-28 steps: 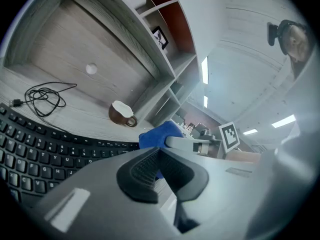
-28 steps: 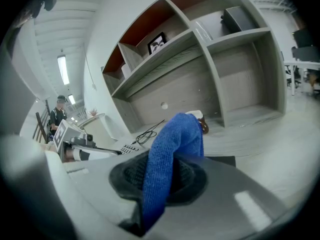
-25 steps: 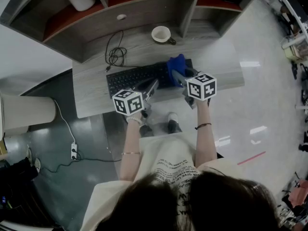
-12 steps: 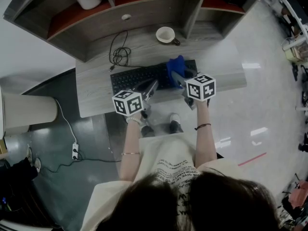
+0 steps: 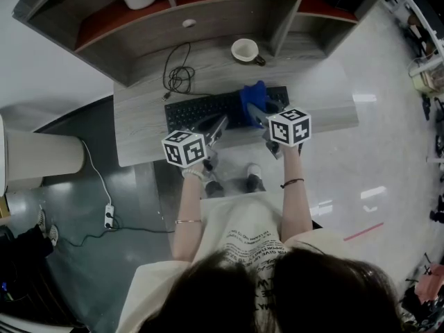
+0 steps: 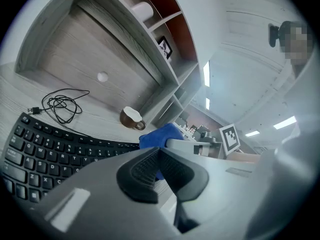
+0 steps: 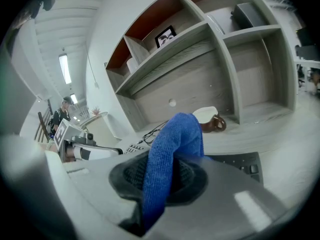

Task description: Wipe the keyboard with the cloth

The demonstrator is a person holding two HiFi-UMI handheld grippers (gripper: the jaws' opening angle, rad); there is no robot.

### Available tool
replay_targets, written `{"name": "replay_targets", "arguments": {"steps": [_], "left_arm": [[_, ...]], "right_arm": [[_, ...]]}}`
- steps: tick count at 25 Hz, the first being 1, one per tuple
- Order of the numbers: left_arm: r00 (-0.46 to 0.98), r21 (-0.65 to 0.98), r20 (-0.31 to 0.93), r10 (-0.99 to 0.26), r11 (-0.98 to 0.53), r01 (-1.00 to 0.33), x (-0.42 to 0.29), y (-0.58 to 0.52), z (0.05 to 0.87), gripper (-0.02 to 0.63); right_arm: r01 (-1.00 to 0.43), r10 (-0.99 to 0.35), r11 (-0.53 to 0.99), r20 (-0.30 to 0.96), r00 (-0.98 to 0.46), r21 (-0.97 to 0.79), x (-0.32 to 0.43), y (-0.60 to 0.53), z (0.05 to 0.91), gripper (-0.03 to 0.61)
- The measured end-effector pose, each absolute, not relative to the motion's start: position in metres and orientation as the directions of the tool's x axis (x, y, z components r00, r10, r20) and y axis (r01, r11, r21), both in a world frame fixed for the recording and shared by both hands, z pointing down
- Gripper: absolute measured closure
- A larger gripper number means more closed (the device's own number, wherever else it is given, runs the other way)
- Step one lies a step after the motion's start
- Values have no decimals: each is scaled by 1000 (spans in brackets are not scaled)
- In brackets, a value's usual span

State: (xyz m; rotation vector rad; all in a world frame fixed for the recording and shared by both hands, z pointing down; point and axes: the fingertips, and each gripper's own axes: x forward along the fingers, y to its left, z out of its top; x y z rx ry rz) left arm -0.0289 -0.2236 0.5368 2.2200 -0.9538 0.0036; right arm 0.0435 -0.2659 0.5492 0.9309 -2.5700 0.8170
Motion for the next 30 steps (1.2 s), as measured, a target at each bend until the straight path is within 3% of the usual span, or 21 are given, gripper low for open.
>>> {"name": "replay_targets", "arguments": {"steps": [30], "left_arm": [[712,610,273,-647,-456,-648,-86,-213,539,626]], "right_arm": [[-646,-481,636,438,-759,-422,-12,-257,553,526]]}}
